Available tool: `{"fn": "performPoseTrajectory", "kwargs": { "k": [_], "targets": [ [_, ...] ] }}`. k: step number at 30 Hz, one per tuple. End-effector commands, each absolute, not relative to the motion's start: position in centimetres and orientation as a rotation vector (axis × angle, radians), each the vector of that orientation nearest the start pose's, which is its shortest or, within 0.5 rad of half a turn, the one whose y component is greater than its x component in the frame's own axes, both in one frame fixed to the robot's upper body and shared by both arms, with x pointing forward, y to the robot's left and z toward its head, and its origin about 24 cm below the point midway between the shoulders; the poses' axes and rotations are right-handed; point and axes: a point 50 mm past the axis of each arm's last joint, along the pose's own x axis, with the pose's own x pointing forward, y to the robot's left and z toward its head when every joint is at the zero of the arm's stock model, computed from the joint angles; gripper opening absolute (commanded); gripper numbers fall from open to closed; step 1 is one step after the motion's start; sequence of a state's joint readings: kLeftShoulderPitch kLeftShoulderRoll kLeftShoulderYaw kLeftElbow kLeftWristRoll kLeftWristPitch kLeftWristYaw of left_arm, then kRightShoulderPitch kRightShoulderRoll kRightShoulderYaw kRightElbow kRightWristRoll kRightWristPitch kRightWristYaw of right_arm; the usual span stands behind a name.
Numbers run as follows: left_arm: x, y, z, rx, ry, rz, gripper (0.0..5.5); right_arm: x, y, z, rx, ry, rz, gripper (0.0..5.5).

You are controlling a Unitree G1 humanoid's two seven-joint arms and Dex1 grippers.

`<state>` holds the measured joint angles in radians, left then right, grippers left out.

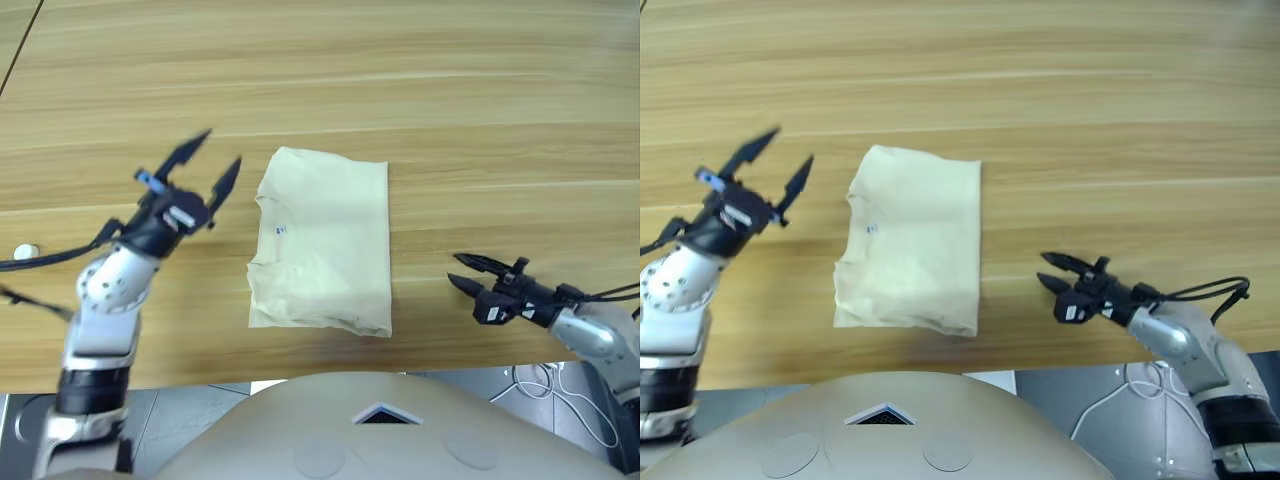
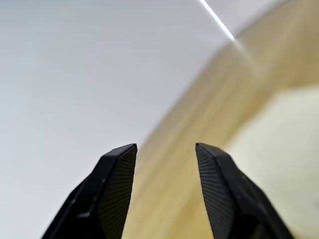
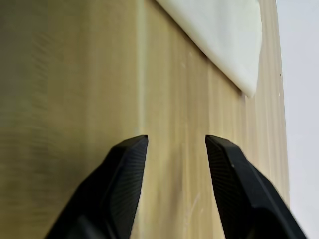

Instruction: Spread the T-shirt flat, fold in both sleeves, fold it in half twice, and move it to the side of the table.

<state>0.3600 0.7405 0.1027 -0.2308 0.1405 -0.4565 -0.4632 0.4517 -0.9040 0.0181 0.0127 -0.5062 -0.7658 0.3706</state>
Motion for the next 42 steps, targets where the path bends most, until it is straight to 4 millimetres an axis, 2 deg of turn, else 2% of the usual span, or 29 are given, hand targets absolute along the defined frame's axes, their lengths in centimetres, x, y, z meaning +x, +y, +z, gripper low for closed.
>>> {"fn": "performPoseTrajectory", "kwargs": {
  "k": [1, 2, 7, 9, 12, 15, 22, 26, 30, 33, 37, 38, 40, 42],
  "targets": [
    [14.6, 27.6, 6.5, 1.115, 0.199, -0.860, 2.19, 11.5, -24.3, 3.4, -1.247, 0.069, 1.127, 2.15],
    [14.1, 27.6, 6.4, 1.110, 0.218, -0.905, 2.19, 11.2, -23.8, 3.5, -1.232, 0.061, 1.143, 2.15],
    [12.3, 25.7, 5.6, 1.088, 0.267, -1.171, 3.11, 9.6, -21.9, 3.8, -1.143, 0.046, 1.215, 2.15],
    [11.6, 25.1, 5.2, 1.087, 0.287, -1.270, 3.11, 9.4, -21.7, 3.9, -1.130, 0.047, 1.226, 2.15],
    [11.9, 23.8, 4.5, 1.078, 0.245, -1.353, 3.11, 9.5, -21.1, 3.9, -1.115, 0.021, 1.254, 2.15],
    [12.2, 22.6, 3.8, 1.056, 0.218, -1.408, 3.11, 9.7, -21.0, 3.9, -1.108, 0.014, 1.265, 2.15],
    [13.2, 21.7, 3.5, 1.057, 0.153, -1.422, 3.11, 10.3, -21.4, 3.8, -1.110, 0.009, 1.246, 2.15],
    [12.8, 21.1, 3.2, 1.049, 0.140, -1.468, 3.11, 10.6, -21.6, 3.7, -1.121, 0.009, 1.252, 2.15],
    [12.8, 21.8, 4.2, 1.090, 0.135, -1.424, 3.11, 10.6, -21.6, 3.6, -1.123, 0.008, 1.254, 2.15],
    [13.7, 23.0, 6.8, 1.149, 0.078, -1.262, 3.11, 10.6, -21.9, 3.6, -1.126, 0.013, 1.251, 2.15],
    [14.5, 26.0, 8.5, 1.239, 0.133, -1.087, 3.11, 11.0, -22.0, 3.6, -1.137, 0.010, 1.244, 2.15],
    [14.7, 26.0, 9.3, 1.217, 0.087, -1.052, 3.11, 11.1, -22.0, 3.6, -1.140, 0.008, 1.242, 2.15],
    [15.1, 24.3, 11.0, 1.119, -0.083, -1.054, 3.11, 11.2, -22.0, 3.5, -1.143, 0.003, 1.240, 2.15],
    [15.7, 22.4, 11.2, 1.060, -0.181, -1.086, 3.11, 11.3, -22.0, 3.5, -1.145, -0.002, 1.241, 2.15]
  ]
}}
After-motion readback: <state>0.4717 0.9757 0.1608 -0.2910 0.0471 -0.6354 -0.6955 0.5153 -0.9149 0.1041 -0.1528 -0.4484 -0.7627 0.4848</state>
